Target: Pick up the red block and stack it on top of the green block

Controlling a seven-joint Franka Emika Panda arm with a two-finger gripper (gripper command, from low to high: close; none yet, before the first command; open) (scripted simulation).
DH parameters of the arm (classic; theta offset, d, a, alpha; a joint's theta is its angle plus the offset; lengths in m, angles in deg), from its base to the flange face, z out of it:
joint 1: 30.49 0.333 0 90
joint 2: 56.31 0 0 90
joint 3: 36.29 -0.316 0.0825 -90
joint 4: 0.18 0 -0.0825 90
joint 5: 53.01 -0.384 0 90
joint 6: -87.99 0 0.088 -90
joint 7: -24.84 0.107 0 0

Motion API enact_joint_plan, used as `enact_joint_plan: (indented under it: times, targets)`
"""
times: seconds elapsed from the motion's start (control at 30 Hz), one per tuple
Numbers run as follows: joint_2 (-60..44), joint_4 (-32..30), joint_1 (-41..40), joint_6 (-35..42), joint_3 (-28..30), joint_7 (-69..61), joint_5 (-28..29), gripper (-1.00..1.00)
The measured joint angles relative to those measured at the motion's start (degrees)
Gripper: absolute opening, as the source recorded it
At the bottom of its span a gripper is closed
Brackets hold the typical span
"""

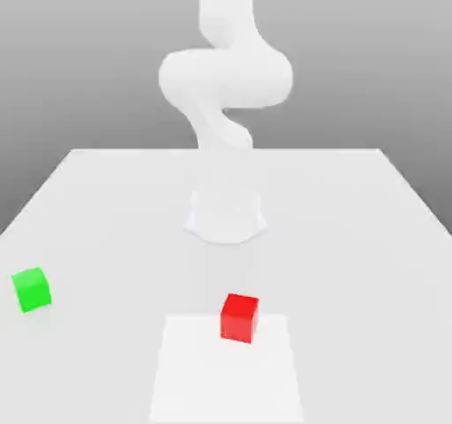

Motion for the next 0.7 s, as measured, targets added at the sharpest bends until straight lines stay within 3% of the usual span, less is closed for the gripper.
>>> enact_joint_plan:
  times: [0.53, 0.7]
  targets:
    - [-30.49, -28.59, -2.54, -23.14, -5.72, 13.57, -1.44, 0.0]
    - [-45.34, -30.52, -2.36, -34.78, -4.7, 18.05, 1.82, 0.0]
